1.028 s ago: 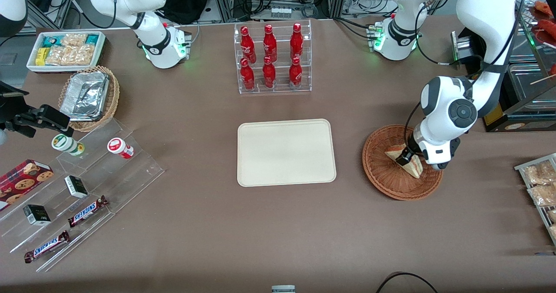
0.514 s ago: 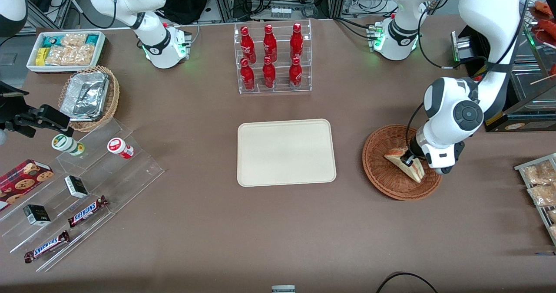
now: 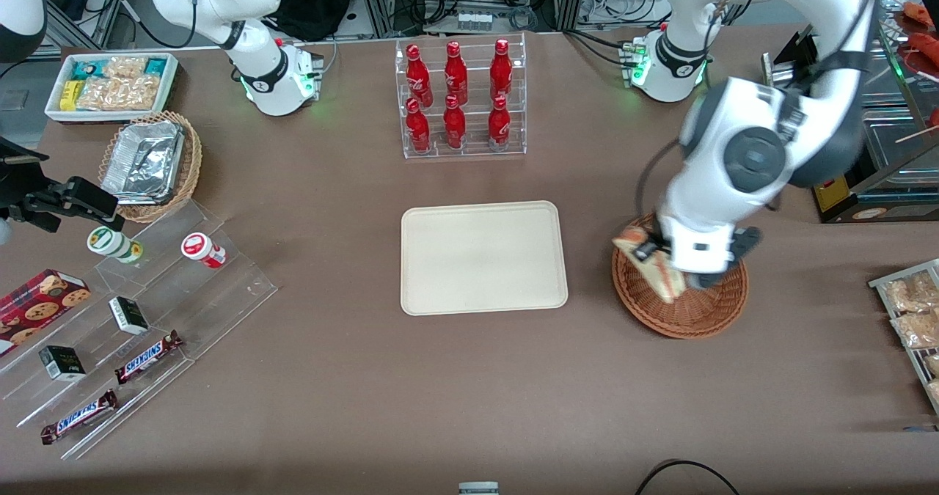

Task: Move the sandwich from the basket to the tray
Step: 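Lift the sandwich and carry it with the left gripper over the cream tray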

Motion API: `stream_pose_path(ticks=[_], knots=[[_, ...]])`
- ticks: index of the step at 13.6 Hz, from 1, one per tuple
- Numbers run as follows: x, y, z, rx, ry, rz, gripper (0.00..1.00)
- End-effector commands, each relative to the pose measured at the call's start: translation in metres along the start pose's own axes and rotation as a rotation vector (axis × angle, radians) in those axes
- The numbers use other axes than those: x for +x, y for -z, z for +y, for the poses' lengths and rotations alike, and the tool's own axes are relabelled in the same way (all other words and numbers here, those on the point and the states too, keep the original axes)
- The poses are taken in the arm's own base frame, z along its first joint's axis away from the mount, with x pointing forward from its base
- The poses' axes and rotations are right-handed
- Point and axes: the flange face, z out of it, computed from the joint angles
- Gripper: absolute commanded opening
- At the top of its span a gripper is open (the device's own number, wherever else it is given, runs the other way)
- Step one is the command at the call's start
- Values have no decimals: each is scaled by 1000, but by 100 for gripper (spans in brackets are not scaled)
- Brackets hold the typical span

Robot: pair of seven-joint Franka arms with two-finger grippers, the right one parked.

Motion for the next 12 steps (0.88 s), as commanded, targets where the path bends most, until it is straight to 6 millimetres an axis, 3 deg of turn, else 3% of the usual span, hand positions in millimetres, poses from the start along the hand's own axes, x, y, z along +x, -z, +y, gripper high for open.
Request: stream_pose_path(ticks=[1,3,4,7,10,12], knots=[[-44,-27,46,41,-118,-17,11],[-84,-53,76,43,-200,-24,11],[-110,-75,96,32,-248,-25,11],[-161,-132,135,-2,-374,36,11],[-193,-174,152,-4,-458,74,12],[-203,-185,159,-46,-477,81,12]])
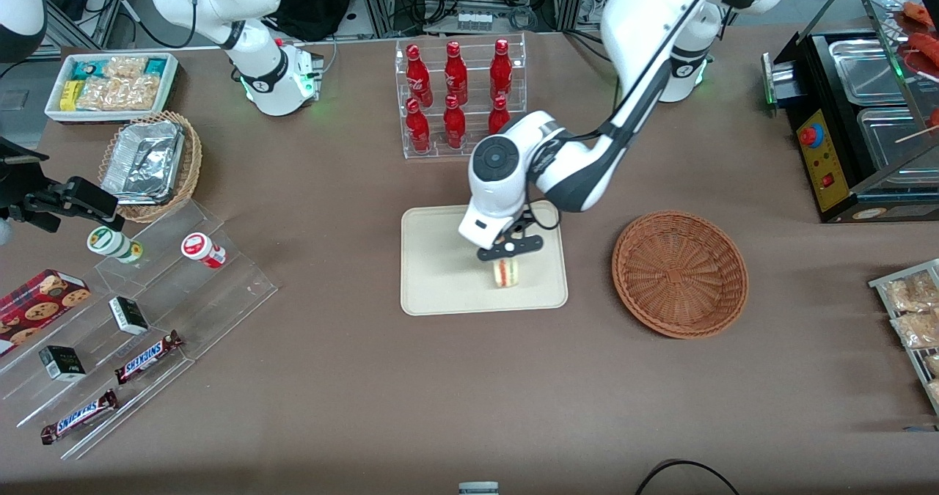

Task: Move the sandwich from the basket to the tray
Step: 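Lift the sandwich and carry it with the left gripper over the cream tray, then lower the sandwich onto the tray and open the left gripper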

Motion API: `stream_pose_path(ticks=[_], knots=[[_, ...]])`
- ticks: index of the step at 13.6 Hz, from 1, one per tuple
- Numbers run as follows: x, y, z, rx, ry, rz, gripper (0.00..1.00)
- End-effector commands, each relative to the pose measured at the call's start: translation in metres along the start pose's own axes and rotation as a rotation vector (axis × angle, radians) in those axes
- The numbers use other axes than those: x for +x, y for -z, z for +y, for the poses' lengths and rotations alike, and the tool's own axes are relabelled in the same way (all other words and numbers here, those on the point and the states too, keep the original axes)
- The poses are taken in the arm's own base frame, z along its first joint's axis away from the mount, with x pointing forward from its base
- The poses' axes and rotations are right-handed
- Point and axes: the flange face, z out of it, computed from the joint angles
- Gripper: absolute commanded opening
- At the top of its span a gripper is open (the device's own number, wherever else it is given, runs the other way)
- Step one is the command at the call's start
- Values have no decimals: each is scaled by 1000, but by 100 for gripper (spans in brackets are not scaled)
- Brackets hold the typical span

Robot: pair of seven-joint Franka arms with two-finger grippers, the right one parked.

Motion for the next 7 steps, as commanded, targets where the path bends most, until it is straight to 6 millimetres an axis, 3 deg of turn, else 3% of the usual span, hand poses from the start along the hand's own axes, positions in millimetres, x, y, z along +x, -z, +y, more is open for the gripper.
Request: stream_pose_path(ticks=[1,5,6,7], knots=[[-2,-6,14,-19,-37,25,13],[-22,-36,26,2,-70,0,14],[-30,-37,31,2,-84,0,21],[-32,-38,30,5,-85,-1,51]])
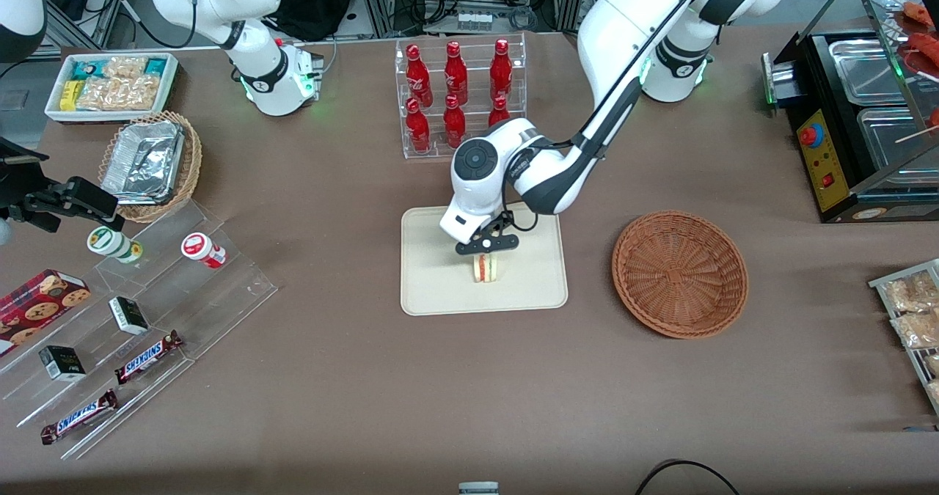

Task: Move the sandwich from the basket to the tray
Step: 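Lower the sandwich onto the tray and open the left gripper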

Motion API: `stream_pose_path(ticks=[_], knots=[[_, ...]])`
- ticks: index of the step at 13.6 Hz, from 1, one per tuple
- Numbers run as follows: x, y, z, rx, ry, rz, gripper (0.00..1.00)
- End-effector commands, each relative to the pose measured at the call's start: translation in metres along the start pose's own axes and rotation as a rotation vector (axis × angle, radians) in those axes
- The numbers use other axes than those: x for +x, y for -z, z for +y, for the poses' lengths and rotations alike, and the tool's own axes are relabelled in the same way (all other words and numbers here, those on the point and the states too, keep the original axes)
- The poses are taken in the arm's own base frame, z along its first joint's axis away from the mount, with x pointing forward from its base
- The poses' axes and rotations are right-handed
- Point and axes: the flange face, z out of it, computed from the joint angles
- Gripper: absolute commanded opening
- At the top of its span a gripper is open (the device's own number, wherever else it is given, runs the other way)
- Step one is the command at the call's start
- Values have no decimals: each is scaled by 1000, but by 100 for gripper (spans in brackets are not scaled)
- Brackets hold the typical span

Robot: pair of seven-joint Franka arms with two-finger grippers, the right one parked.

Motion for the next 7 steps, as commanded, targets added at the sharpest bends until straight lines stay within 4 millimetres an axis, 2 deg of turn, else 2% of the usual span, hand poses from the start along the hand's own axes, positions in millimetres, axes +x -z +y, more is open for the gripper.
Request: stream_pose_path(ticks=[1,2,4,7], knots=[[-4,-3,10,3,-26,16,96],[-3,0,9,1,-11,20,100],[-2,11,9,-4,-6,26,100],[5,51,4,-34,7,65,100]])
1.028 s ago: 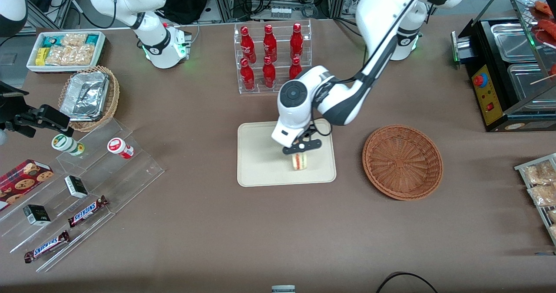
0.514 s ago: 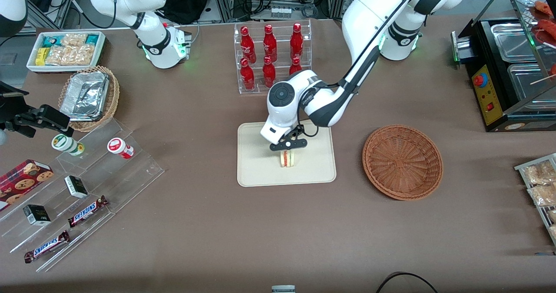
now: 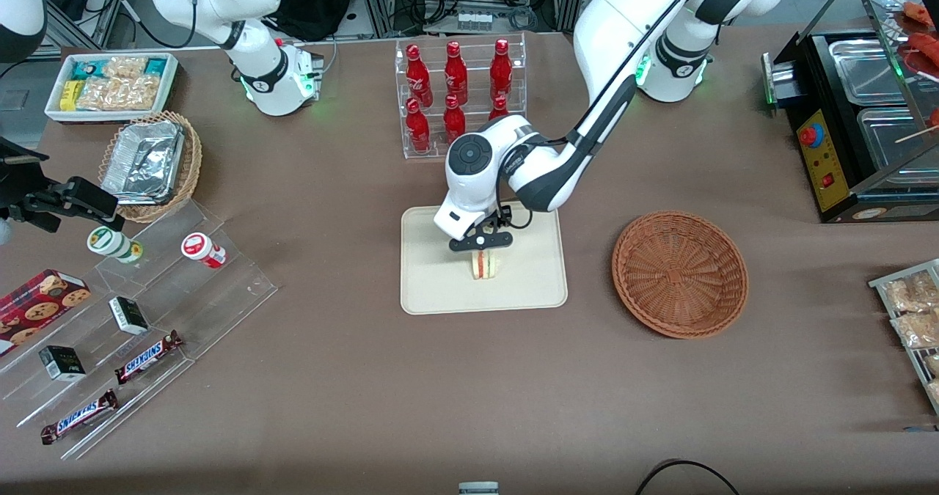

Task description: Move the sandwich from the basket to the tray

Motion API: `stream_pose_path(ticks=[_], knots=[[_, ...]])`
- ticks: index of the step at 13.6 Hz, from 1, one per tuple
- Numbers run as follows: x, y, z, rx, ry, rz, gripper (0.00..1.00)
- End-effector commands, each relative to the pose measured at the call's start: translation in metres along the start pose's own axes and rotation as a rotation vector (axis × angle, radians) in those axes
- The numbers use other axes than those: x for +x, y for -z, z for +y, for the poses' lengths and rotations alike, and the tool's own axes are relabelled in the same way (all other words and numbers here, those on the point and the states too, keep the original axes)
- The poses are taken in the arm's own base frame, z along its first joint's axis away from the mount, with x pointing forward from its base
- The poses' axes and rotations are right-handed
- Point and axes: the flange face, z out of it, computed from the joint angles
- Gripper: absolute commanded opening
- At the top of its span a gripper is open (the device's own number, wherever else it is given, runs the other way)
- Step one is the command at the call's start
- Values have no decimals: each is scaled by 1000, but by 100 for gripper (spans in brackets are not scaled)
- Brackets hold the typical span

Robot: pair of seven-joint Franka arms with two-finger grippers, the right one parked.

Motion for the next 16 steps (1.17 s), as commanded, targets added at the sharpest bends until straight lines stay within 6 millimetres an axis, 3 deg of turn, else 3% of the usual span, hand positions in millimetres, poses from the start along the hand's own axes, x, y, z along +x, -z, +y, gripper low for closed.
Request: stream_pose_path(ticks=[1,3,5,7,10,11,16], knots=[[4,49,-3,-17,14,52,100],[16,92,-20,3,46,68,100],[37,140,-54,33,91,81,100],[58,190,-100,75,161,89,100],[101,259,-181,48,214,129,100],[104,277,-199,38,222,121,100],[127,335,-352,14,63,-38,100]])
